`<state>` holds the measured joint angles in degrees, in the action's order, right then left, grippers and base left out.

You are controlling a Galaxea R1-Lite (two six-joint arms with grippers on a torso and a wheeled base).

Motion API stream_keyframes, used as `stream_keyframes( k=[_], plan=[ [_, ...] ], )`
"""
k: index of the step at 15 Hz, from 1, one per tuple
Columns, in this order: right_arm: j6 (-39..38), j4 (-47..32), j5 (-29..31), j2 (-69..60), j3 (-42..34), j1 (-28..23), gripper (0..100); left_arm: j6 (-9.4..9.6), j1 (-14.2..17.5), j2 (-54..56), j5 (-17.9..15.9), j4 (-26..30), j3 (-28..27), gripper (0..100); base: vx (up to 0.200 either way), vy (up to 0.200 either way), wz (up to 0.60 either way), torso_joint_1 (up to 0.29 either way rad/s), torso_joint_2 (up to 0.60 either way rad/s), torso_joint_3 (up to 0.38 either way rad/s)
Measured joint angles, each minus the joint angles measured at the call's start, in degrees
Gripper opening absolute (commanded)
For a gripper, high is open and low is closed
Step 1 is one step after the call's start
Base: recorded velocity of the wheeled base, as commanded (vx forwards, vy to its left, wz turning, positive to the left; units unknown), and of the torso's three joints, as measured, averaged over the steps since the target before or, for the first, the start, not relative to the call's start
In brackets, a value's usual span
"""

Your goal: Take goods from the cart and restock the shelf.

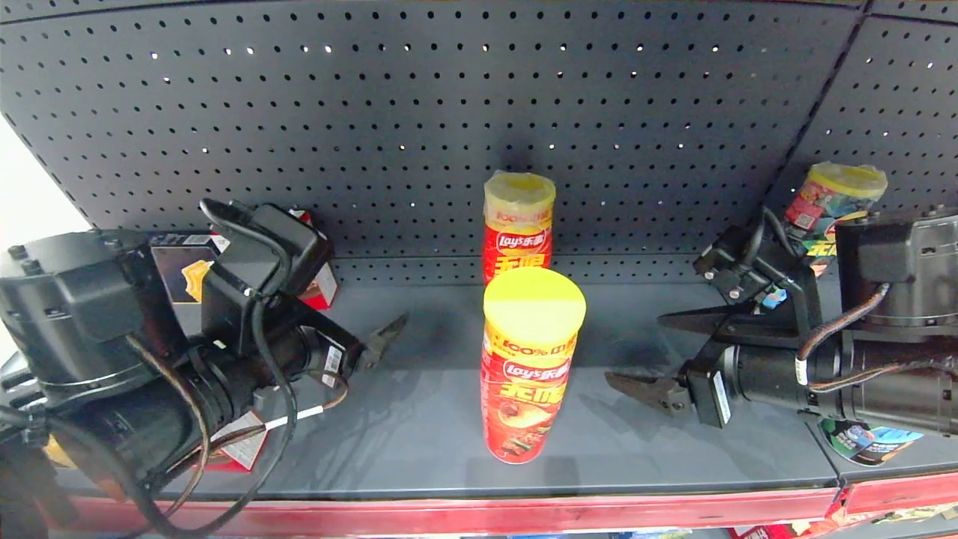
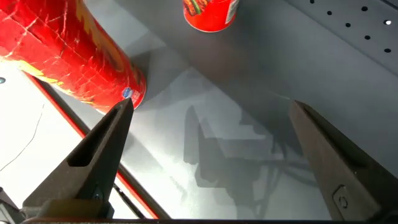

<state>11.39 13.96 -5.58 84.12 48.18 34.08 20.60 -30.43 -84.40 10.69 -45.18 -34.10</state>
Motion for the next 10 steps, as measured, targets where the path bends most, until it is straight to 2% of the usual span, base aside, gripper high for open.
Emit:
stream_keyframes(
  k=[3,6,10],
  plan=[
    [0.0,0.0,0.0,0.0,0.0,-0.11,100,0.57,-2.8,1.18,0.11,0.35,2.43,100,0.0,0.0,0.0,0.0,0.0,0.0],
    [0.0,0.0,-0.1,0.0,-0.09,-0.18,100,2.68,-4.57,1.35,0.11,0.49,3.04,100,0.0,0.0,0.0,0.0,0.0,0.0],
    [0.0,0.1,-0.05,0.43,0.22,-0.18,100,3.23,-6.39,-0.55,0.17,0.43,3.04,100,0.0,0.0,0.0,0.0,0.0,0.0]
  ],
)
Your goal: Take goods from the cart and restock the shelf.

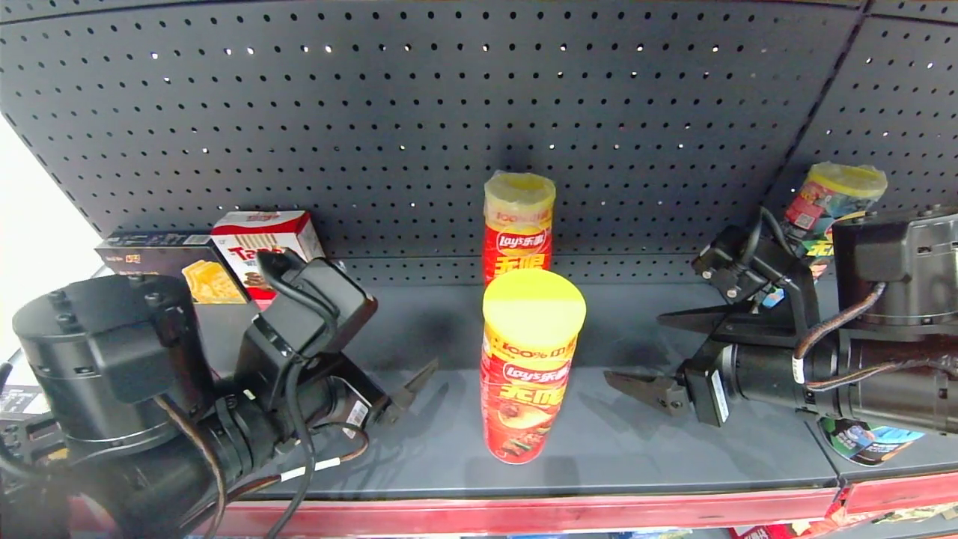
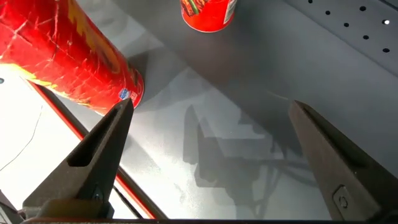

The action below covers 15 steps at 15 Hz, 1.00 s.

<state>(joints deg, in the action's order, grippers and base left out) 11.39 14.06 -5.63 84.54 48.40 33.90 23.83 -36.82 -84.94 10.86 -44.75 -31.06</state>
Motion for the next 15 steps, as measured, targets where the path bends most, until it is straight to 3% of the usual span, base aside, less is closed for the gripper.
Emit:
stream_keyframes(
  k=[15],
  plan=[
    [0.02,0.0,-0.16,0.1,-0.11,-1.24,100,0.71,-3.54,-6.75,0.11,-0.16,-3.56,100,0.0,0.0,0.0,0.0,0.0,0.0]
  ],
)
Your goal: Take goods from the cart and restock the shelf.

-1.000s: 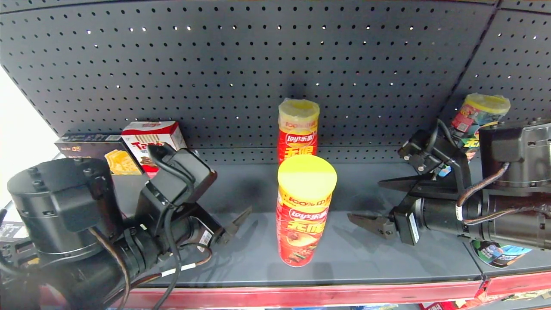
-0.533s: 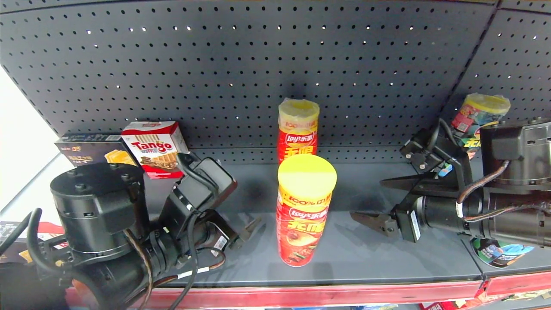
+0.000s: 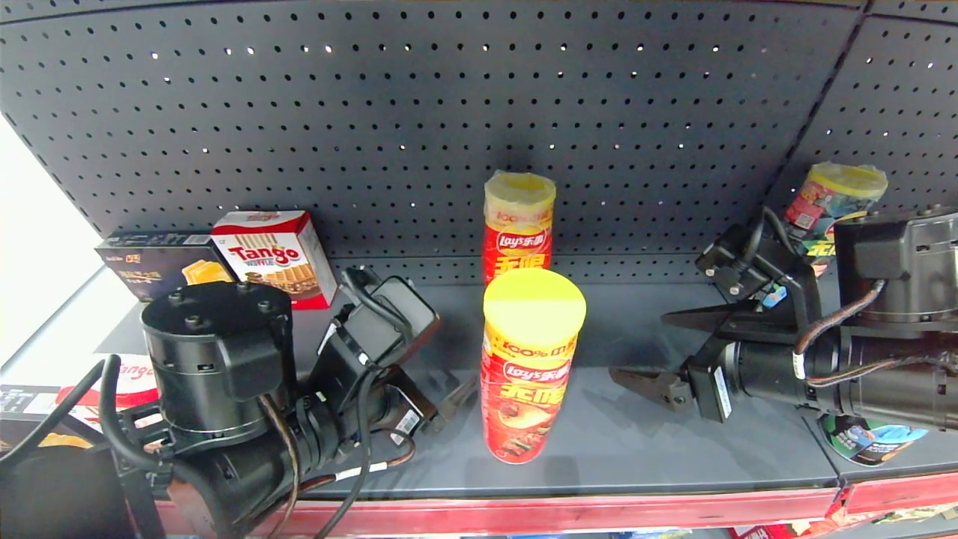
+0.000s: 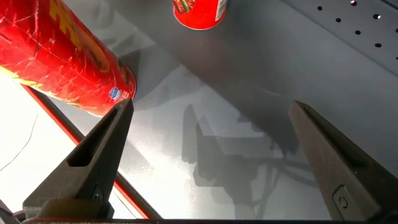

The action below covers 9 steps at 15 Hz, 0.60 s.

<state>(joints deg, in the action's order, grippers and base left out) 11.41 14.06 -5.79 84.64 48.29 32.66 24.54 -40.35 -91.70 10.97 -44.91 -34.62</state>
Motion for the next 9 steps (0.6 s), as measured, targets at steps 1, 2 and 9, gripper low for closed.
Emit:
stream_keyframes(
  k=[1,2,9],
  plan=[
    [0.0,0.0,0.0,0.0,-0.02,0.02,100,0.0,-0.28,-0.48,0.0,0.0,-0.44,100,0.0,0.0,0.0,0.0,0.0,0.0],
    [0.0,-0.02,0.0,-0.02,-0.11,0.0,100,0.0,-0.41,-0.91,0.02,-0.09,-0.79,100,0.0,0.0,0.0,0.0,0.0,0.0],
    [0.0,0.0,-0.06,-0.05,-0.39,-0.39,100,0.0,-0.63,-2.12,0.0,-0.27,-1.38,100,0.0,0.0,0.0,0.0,0.0,0.0]
  ],
)
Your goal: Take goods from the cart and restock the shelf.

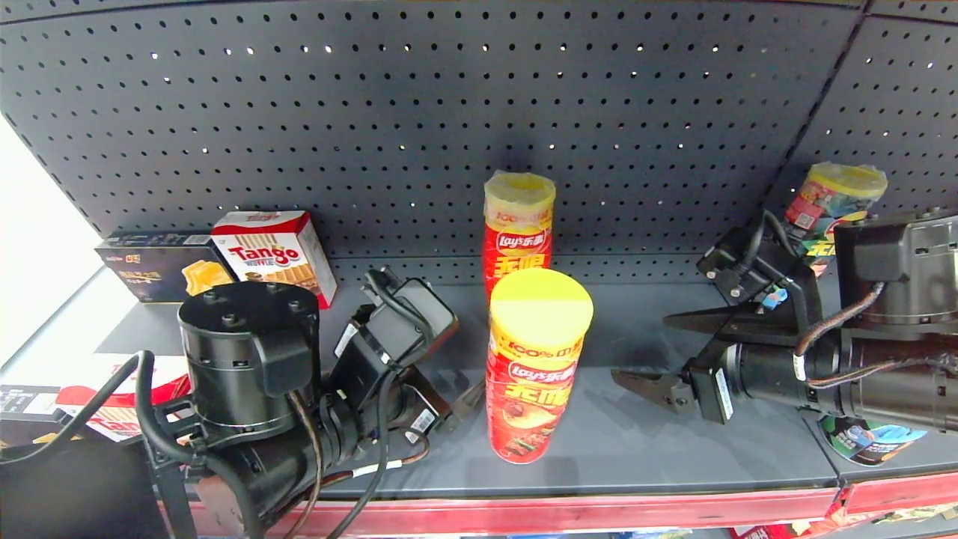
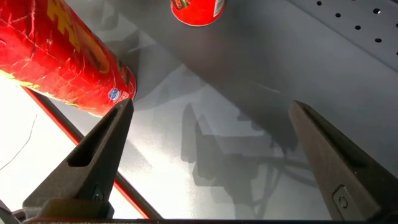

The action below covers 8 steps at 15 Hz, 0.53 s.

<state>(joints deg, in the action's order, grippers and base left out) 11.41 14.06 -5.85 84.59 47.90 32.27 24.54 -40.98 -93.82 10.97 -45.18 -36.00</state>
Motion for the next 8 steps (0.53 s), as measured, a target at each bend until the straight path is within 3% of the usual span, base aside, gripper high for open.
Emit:
stream_keyframes(
  k=[4,8],
  plan=[
    [0.0,0.04,0.17,-0.09,0.02,-0.05,100,-0.05,-0.11,-0.2,0.0,-0.17,-0.16,100,0.0,0.0,0.0,0.0,0.0,0.0],
    [-0.04,1.73,0.33,-1.07,0.59,-0.85,100,-0.21,1.93,1.97,-0.13,-0.12,-0.49,100,0.0,0.0,0.0,0.0,0.0,0.0]
  ],
)
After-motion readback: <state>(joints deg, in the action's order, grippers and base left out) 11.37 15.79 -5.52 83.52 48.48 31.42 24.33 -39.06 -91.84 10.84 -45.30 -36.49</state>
